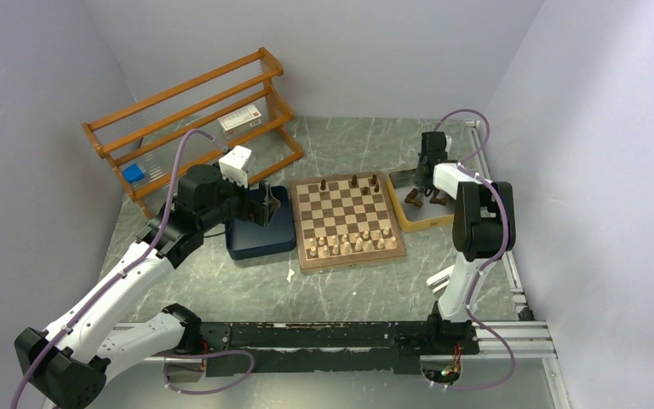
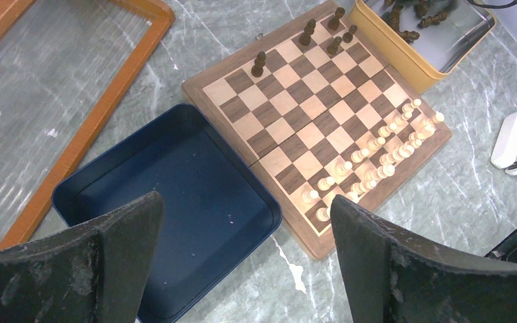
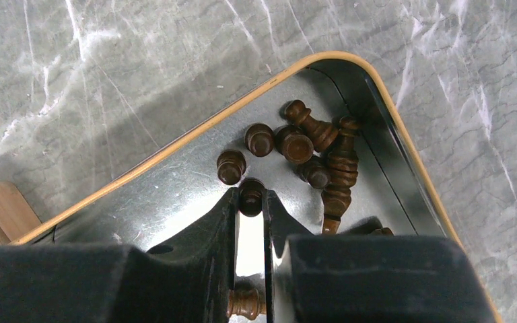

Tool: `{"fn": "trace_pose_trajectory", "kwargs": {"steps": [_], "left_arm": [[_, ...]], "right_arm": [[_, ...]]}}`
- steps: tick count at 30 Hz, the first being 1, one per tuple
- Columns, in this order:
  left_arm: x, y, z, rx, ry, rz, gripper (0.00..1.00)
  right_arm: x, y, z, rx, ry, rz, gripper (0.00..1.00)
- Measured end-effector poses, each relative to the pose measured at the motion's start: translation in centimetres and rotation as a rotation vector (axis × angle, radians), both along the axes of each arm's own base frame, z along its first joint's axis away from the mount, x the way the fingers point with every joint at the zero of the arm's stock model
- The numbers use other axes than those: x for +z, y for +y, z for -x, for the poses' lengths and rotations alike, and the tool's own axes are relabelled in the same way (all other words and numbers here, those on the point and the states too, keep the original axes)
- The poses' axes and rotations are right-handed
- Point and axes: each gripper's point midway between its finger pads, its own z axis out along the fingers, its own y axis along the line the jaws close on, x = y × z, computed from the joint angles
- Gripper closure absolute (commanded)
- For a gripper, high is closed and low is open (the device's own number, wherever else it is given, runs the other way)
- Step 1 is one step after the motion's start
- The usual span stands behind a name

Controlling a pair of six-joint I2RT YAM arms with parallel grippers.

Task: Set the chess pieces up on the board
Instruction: Pick up the chess piece from the storage box.

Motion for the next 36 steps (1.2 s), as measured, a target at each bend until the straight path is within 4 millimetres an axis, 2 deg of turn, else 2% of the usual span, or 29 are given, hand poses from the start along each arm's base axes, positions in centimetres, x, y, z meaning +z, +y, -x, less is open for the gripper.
{"fn": "trace_pose_trajectory", "kwargs": {"steps": [17, 26, 36], "left_arm": [[0.0, 0.0, 0.0, 0.0, 0.0, 0.0, 0.02], [0.0, 0.0, 0.0, 0.0, 0.0, 0.0, 0.02], [-0.1, 0.0, 0.0, 0.0, 0.001, -0.001, 0.02]], "right_arm": [[0.4, 0.4, 0.6, 0.007, 0.018, 0.002, 0.86], [3.8, 2.5, -0.1, 0.045, -0.053, -0.009, 0.87], [8.2, 6.9, -0.3, 0.143, -0.127, -0.05, 0.86]]}}
